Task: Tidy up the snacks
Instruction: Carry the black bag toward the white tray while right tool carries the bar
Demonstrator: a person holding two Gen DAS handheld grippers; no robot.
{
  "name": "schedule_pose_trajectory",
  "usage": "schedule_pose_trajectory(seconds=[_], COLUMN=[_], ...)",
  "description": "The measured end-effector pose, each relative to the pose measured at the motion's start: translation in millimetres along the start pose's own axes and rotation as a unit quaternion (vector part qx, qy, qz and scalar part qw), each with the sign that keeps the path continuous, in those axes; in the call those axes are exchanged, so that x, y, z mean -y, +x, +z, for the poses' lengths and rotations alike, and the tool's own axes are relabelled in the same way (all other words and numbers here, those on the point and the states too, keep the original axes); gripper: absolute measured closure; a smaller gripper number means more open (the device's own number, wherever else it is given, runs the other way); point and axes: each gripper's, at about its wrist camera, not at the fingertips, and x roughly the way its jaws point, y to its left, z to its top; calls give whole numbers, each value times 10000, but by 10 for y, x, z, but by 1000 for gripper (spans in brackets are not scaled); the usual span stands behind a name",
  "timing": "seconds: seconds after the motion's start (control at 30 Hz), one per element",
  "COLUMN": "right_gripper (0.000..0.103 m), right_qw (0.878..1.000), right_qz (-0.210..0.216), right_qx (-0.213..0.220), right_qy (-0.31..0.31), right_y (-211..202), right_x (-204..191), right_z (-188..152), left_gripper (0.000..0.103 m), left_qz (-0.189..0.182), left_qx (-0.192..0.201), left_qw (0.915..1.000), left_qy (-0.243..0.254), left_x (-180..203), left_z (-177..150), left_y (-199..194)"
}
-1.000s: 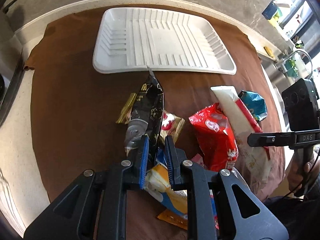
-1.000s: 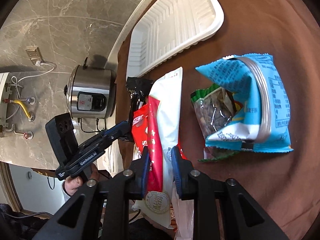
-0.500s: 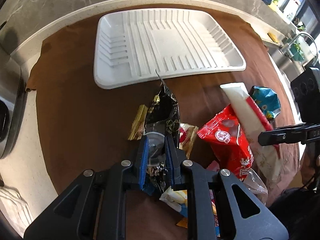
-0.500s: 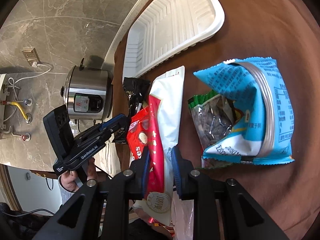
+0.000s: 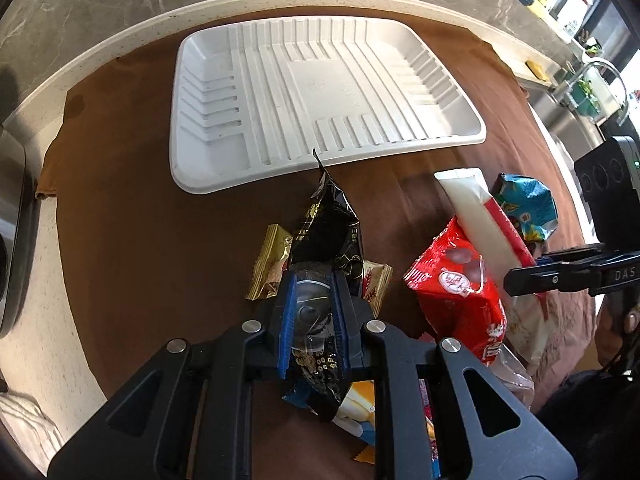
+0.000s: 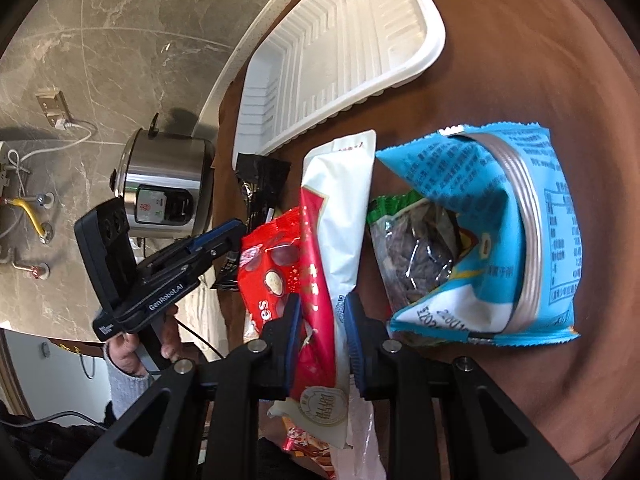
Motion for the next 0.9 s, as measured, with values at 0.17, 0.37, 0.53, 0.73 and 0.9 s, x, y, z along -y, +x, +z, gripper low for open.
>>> schedule_pose_trajectory(seconds=[0.17,0.37,0.53,0.73,0.9], right_gripper=[77,74,69,65,65], right_qw=[9998,9997,9998,9998,9998], right_qz=[-173,-173,-146,-146,-149], right_qx=[-59,-99,-119,-136,-135], right_qy=[-126,-104,-89,-41,11], right_y=[56,88,94,110,121], right_x=[-18,0,8,21,43], right_z=[6,15,14,13,18], left_gripper=[87,87,87,26,26], left_qz=[-24,-358,-798,-993,-830], left_qx=[-63,-88,-93,-114,-144], left_qw=[9999,9992,9956,9926,9958], left_qy=[120,-132,-491,-687,-364], left_x=[28,-54,-208,-322,-194], left_z=[24,45,43,43,24], left_y=[19,60,71,59,66])
